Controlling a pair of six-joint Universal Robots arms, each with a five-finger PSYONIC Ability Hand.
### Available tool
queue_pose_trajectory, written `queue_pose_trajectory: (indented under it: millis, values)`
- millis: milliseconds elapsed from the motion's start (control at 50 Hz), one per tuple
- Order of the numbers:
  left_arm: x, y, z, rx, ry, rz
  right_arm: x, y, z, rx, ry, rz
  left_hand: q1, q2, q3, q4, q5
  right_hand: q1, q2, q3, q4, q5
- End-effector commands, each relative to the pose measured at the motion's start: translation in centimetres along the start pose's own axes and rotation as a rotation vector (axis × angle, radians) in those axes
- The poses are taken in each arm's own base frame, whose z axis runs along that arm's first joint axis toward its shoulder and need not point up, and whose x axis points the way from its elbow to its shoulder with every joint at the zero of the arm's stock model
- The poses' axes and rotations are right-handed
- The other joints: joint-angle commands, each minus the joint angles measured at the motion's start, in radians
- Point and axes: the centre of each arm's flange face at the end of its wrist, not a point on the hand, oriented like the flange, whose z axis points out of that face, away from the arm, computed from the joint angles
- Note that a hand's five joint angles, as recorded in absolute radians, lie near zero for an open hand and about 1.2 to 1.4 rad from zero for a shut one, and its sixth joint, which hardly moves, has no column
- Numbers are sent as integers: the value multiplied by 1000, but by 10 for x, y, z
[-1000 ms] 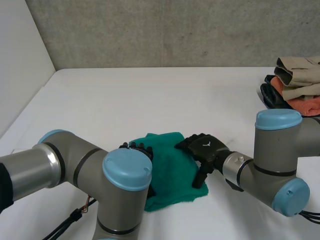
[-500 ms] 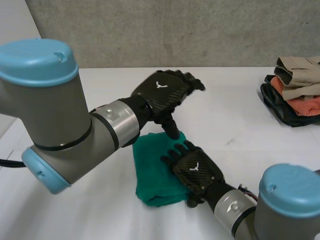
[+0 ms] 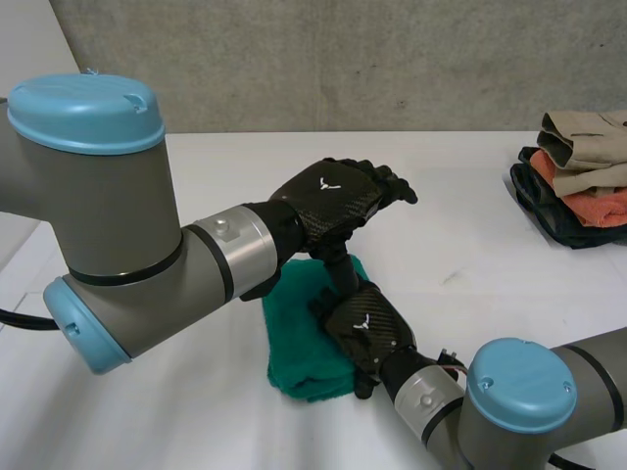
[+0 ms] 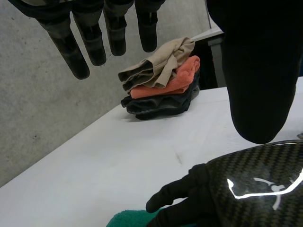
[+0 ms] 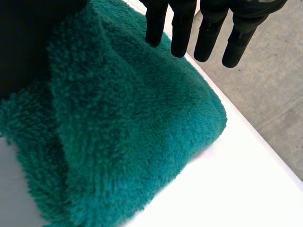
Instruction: Fold the laundry.
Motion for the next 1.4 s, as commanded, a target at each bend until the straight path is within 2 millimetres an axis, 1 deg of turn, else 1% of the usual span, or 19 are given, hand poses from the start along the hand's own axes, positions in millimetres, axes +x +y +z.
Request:
queue_pose_trajectory:
  millis: [20, 240, 320, 380, 540, 620, 840, 860, 920, 940, 1000, 1060, 1080, 1140, 1200, 1220, 1280, 1300, 1400]
  values:
    - [-1, 0, 0, 1, -1, 0, 4, -3, 9, 23, 9, -4, 17, 20, 24, 16, 17, 79, 81, 76, 75, 134]
    - [-2, -7, -2, 18, -7, 9, 10, -7, 24, 54, 20, -10, 17, 20, 24, 16, 17, 169, 172, 166, 166, 224]
    - [-3, -8, -2, 22, -9, 9, 11, -8, 31, 69, 22, -10, 17, 20, 24, 16, 17, 545, 547, 541, 541, 599]
    - [-3, -8, -2, 24, -10, 10, 15, -10, 38, 84, 32, -14, 17, 20, 24, 16, 17, 1069, 1071, 1066, 1065, 1124]
    - [-7, -16, -4, 43, -22, 16, 34, -27, 53, 149, 86, -15, 20, 23, 27, 19, 20, 1070, 1072, 1067, 1067, 1125]
    - [-17, -26, -9, 70, -53, 26, 57, -39, 62, 191, 149, -25, 23, 25, 30, 22, 23, 1070, 1072, 1067, 1067, 1125]
    - [-35, -50, -22, 138, -112, 48, 202, -72, 80, 419, 486, -2, 23, 26, 30, 22, 23, 1070, 1072, 1067, 1067, 1125]
    - [-35, -52, -23, 145, -115, 51, 228, -78, 77, 473, 531, 29, 26, 28, 33, 25, 26, 1070, 1072, 1067, 1067, 1125]
    - [-35, -53, -23, 146, -114, 51, 268, -85, 69, 542, 601, 68, 26, 28, 33, 25, 26, 1070, 1072, 1067, 1067, 1125]
    - [-34, -53, -23, 147, -112, 52, 295, -90, 61, 584, 644, 87, 26, 28, 33, 25, 26, 1070, 1072, 1067, 1067, 1125]
    - [-34, -53, -23, 147, -112, 52, 332, -90, 48, 624, 702, 86, 26, 28, 33, 25, 26, 1070, 1072, 1067, 1067, 1125]
    - [-33, -52, -23, 144, -110, 51, 377, -74, 31, 631, 777, 73, 26, 28, 33, 25, 26, 1070, 1072, 1067, 1067, 1125]
    - [-33, -51, -23, 140, -109, 49, 401, -62, 20, 618, 822, 50, 26, 28, 33, 25, 26, 1070, 1072, 1067, 1067, 1125]
    - [-33, -51, -23, 140, -110, 52, 440, -21, 5, 570, 881, 25, 29, 31, 36, 28, 29, 1070, 1072, 1067, 1067, 1125]
    - [-32, -49, -22, 136, -107, 50, 463, 6, -2, 547, 879, -12, 29, 31, 36, 28, 29, 1070, 1072, 1067, 1067, 1125]
    - [-33, -48, -22, 131, -110, 48, 470, 29, -2, 519, 858, -13, 29, 31, 36, 28, 29, 1070, 1072, 1067, 1067, 1125]
    - [-32, -44, -20, 122, -107, 45, 471, 73, 1, 460, 791, -1, 29, 31, 36, 28, 29, 1070, 1072, 1067, 1067, 1125]
    - [-32, -43, -20, 118, -106, 43, 470, 102, -2, 415, 753, 20, 29, 31, 36, 28, 29, 1070, 1072, 1067, 1067, 1125]
    - [-30, -37, -20, 99, -100, 34, 456, 177, -20, 293, 649, 106, 29, 31, 36, 28, 29, 1070, 1072, 1067, 1067, 1125]
